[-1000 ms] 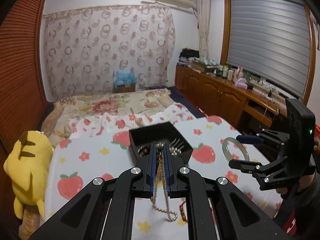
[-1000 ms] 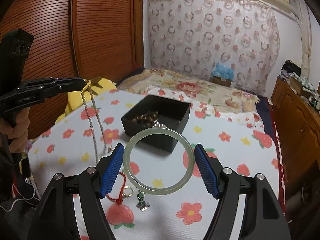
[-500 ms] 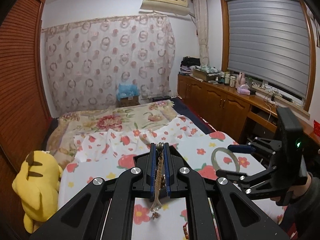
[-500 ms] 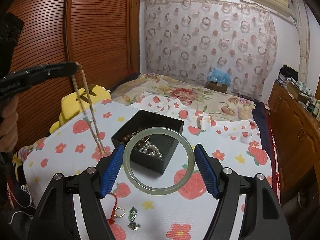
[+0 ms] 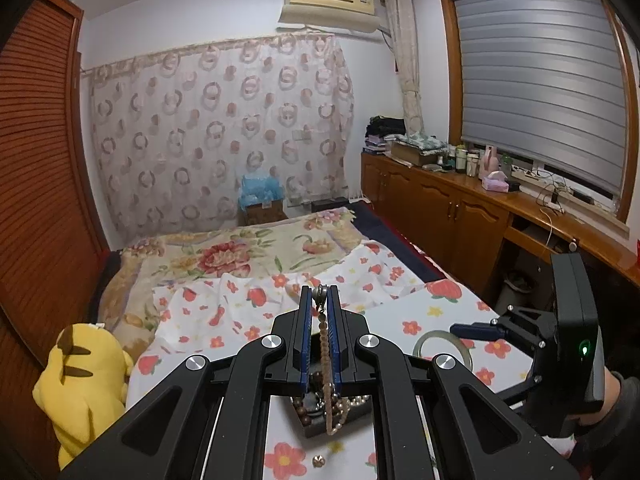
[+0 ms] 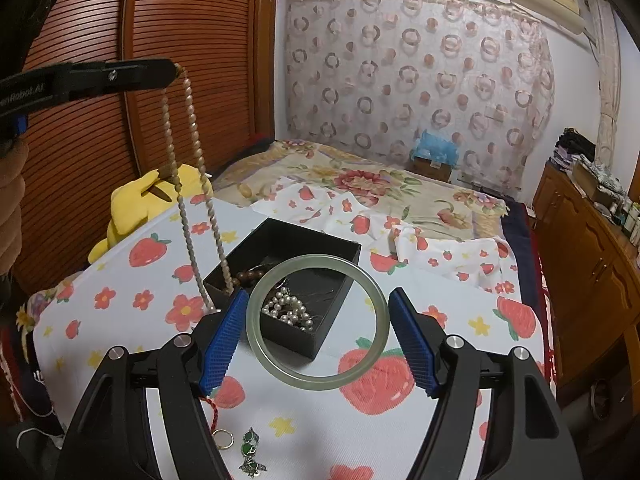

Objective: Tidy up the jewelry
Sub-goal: 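Carry the pearl necklace and jade bangle over the black box with both tools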

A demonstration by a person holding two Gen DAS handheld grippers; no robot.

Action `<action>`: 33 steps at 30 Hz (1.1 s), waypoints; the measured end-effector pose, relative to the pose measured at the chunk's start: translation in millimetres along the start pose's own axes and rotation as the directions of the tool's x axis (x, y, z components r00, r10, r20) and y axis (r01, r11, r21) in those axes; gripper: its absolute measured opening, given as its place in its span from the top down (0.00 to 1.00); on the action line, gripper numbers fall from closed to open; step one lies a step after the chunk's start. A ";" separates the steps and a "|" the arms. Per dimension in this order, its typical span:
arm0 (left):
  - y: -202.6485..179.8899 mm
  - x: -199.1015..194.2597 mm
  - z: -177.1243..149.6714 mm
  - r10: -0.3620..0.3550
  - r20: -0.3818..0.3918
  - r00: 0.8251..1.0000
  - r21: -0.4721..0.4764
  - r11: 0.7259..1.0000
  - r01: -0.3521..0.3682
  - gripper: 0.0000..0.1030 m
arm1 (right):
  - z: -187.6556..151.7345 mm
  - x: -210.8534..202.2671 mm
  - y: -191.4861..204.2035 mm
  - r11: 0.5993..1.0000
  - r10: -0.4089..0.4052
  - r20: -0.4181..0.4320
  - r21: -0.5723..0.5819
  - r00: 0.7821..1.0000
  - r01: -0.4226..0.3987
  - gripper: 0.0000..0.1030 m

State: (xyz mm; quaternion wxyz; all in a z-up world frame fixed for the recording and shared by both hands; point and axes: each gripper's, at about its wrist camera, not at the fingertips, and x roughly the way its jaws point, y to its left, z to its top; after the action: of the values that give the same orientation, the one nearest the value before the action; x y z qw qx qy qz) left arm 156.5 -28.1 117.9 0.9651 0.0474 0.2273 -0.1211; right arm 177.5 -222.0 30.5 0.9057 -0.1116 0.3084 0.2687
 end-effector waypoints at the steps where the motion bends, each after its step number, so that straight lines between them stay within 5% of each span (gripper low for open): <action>1: 0.3 1.5 0.3 0.002 0.001 1.000 0.001 1.000 -0.002 0.93 | 1.0 0.5 -0.7 1.000 0.001 0.003 0.002 1.000 -0.001 0.28; 12: 5.2 24.1 20.3 0.008 -0.005 1.000 -0.008 1.000 -0.008 0.93 | 11.1 14.8 -7.1 0.999 0.027 0.010 0.031 1.000 -0.027 0.28; 22: 21.9 86.4 -34.0 -0.009 -0.165 0.986 -0.066 0.998 -0.002 0.92 | 10.6 49.9 -3.8 0.997 0.069 -0.004 0.045 0.998 -0.069 0.28; 33: 38.2 76.4 -77.4 0.043 -0.184 0.982 -0.085 0.995 -0.060 0.40 | 12.8 82.9 0.5 0.998 0.051 -0.023 0.039 0.998 -0.050 0.28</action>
State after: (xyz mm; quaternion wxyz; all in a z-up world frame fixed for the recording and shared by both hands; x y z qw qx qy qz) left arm 199.5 3.9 15.9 0.9443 0.0203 0.3184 -0.0807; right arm 238.8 -182.2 -10.8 0.8968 -0.0894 0.3270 0.2841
